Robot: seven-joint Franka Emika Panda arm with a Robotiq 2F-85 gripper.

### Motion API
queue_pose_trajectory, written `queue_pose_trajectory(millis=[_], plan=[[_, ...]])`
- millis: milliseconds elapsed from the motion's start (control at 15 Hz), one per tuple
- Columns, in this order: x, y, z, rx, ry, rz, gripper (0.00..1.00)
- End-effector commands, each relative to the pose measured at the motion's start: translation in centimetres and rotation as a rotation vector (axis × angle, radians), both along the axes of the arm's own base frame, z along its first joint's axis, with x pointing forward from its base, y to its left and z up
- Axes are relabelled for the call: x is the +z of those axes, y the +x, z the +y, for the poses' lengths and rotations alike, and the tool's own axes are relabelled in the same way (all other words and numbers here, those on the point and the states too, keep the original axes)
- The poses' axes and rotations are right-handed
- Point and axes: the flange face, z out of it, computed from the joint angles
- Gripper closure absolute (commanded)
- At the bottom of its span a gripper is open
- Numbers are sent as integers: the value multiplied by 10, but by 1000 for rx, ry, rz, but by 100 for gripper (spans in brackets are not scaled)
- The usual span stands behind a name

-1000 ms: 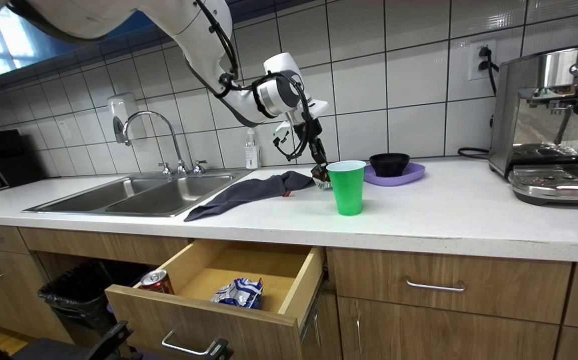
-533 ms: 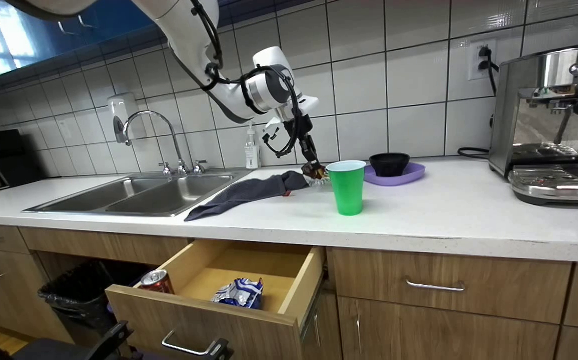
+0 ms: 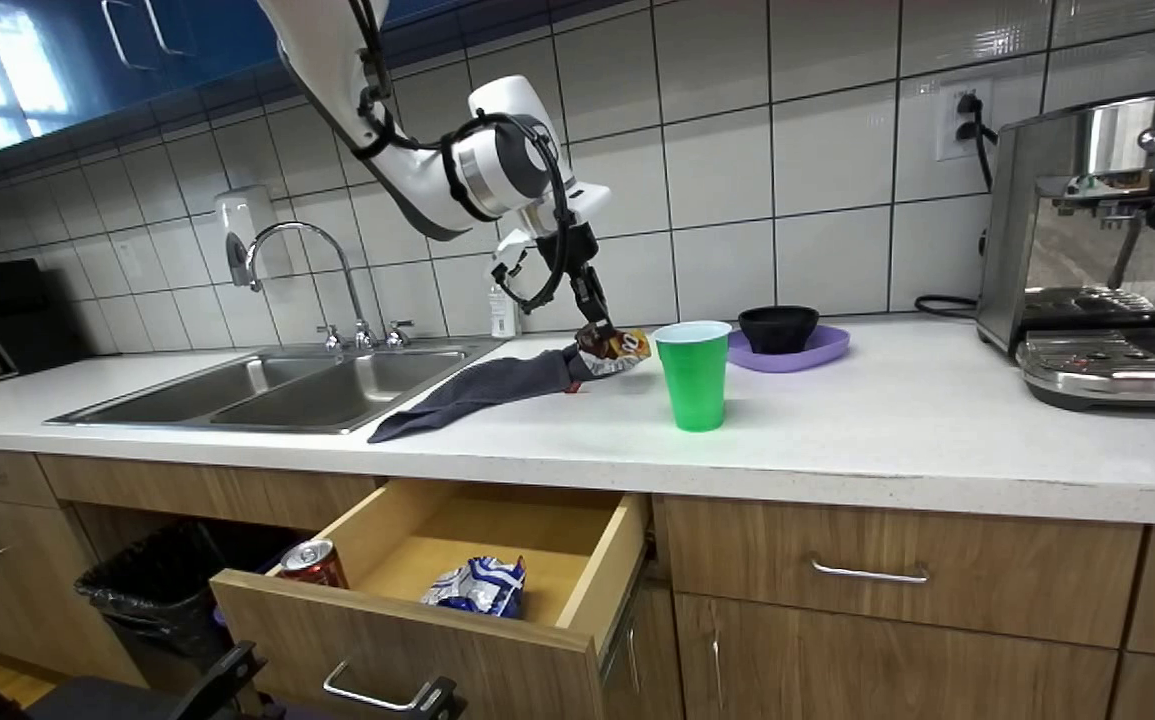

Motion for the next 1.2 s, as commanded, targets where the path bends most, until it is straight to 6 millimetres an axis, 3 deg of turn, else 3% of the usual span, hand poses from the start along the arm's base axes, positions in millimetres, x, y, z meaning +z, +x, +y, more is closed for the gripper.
queue_pose_trajectory(millis=[0,1133], plan=[[15,-42,7,60,-2,3,100],[36,-163,30,382,-22,133,100]])
